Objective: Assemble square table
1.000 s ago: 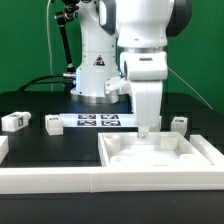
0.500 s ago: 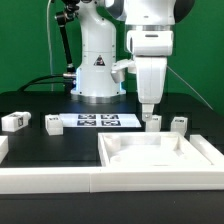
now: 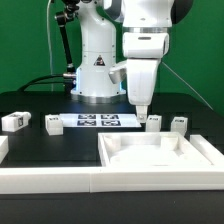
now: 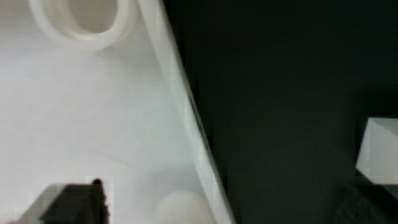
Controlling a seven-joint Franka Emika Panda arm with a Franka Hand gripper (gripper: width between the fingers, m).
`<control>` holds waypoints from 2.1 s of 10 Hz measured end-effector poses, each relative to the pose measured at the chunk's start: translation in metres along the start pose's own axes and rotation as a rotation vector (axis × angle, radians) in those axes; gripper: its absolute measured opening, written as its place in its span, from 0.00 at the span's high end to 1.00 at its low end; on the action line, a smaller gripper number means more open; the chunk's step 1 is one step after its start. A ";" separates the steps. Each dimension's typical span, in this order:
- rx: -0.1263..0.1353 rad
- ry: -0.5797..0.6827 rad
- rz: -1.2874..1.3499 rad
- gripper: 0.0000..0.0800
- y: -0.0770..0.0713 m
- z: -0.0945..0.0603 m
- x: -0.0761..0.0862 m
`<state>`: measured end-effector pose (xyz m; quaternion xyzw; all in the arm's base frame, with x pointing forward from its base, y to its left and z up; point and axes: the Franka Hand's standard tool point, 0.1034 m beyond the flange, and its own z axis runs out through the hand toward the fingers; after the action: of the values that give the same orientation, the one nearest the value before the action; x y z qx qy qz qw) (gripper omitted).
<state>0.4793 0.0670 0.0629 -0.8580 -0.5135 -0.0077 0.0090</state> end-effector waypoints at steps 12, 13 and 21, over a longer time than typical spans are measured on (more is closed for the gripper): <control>0.083 0.009 1.202 0.19 -0.037 0.009 0.026; 0.092 0.004 1.299 0.19 -0.043 0.010 0.032; 0.131 -0.004 1.483 0.19 -0.054 0.013 0.043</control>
Offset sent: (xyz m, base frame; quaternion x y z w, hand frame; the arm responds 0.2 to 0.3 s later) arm 0.0000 0.0000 0.0000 0.0000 0.0000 0.1938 0.9810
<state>0.4524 0.1307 0.0512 -0.9771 0.2007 0.0326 0.0618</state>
